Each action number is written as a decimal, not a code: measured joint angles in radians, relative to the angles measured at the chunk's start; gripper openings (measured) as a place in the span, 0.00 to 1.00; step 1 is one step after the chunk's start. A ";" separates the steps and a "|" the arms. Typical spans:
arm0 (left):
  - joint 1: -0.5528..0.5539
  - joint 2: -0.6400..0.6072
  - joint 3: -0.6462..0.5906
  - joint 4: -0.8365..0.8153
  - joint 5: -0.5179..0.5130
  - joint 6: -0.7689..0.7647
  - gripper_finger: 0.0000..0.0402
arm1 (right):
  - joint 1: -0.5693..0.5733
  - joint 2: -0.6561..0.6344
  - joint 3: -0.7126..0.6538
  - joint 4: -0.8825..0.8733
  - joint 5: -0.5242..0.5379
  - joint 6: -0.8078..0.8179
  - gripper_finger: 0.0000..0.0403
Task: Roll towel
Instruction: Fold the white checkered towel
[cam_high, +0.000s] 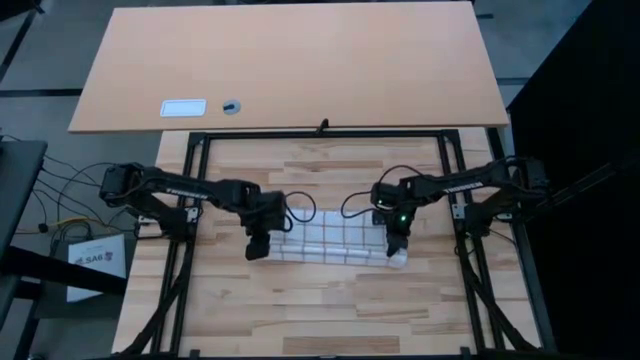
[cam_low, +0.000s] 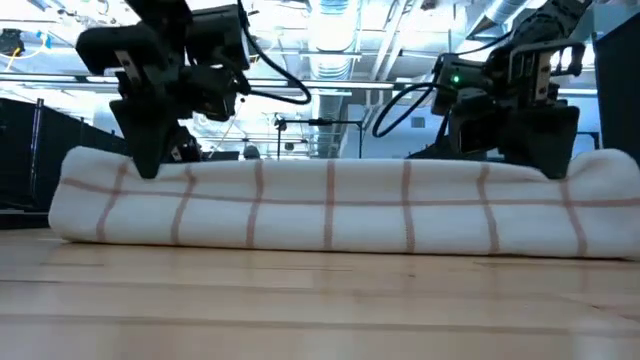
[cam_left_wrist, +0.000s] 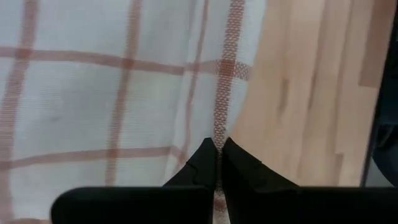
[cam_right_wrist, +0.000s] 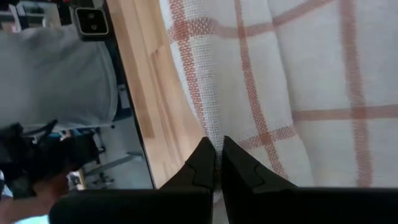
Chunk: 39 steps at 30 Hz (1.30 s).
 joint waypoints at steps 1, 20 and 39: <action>0.012 0.000 -0.007 0.006 0.000 0.011 0.00 | -0.011 0.000 -0.007 0.006 0.000 0.000 0.00; 0.067 0.000 -0.119 0.161 -0.003 0.063 0.00 | -0.075 0.006 -0.015 0.062 0.030 -0.023 0.00; 0.067 0.000 -0.119 0.179 -0.005 0.050 0.00 | -0.179 -0.062 0.032 -0.024 0.104 -0.012 0.25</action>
